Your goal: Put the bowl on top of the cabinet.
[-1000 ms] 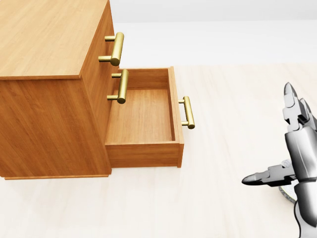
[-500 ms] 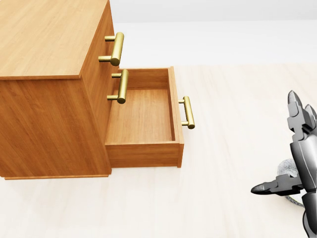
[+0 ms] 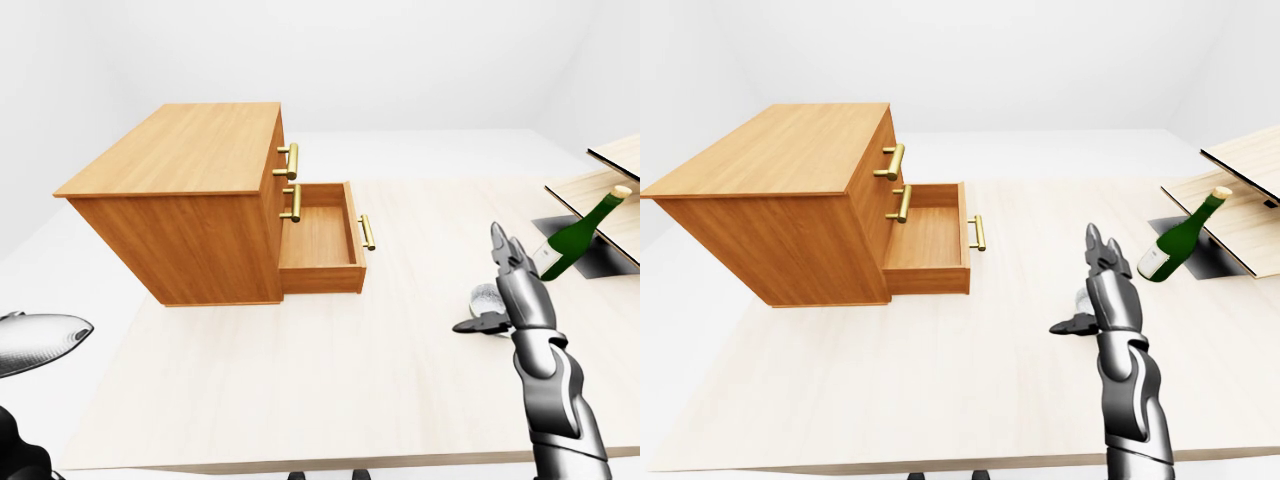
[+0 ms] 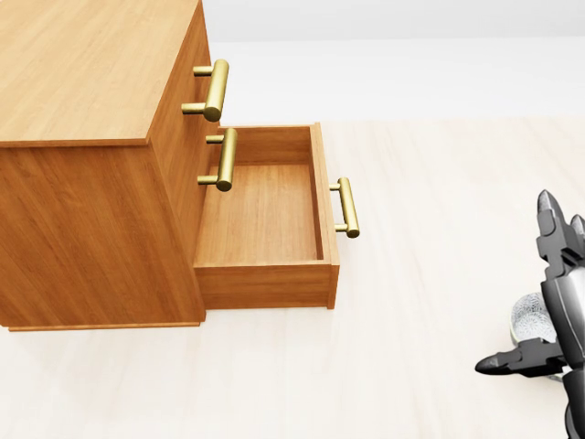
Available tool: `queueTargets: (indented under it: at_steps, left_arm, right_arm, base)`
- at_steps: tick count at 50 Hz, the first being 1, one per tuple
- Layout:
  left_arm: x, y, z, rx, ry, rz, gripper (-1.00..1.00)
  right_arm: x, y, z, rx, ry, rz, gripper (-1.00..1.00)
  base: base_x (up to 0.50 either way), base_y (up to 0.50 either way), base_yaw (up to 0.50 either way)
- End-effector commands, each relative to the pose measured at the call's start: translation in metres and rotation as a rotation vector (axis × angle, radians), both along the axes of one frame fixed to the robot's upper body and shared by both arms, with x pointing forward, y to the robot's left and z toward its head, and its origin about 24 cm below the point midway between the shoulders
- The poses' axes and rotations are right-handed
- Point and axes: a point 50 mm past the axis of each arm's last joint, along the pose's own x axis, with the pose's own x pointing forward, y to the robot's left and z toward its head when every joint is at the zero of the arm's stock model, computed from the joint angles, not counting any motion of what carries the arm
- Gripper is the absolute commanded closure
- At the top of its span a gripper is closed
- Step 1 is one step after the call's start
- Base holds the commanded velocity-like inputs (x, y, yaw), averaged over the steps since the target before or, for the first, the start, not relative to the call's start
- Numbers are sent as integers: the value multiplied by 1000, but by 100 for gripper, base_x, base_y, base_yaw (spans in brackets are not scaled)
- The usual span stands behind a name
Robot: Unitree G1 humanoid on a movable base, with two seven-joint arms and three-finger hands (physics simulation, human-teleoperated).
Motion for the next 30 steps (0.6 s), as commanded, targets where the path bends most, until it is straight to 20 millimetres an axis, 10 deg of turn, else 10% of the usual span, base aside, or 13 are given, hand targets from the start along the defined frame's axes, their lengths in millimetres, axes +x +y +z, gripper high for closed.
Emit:
queueTargets:
  at_steps: [1,30]
  left_arm:
    - [0,0,1,-2,-3,-1,-100]
    - [-1,1,1,-1,-2,1,-100]
  right_arm:
    - [-1,-7,-4,-14,18,-26,-100]
    - [1,-16,-16,-26,51,-72,-100]
  base:
    - [0,0,0]
    - [0,0,0]
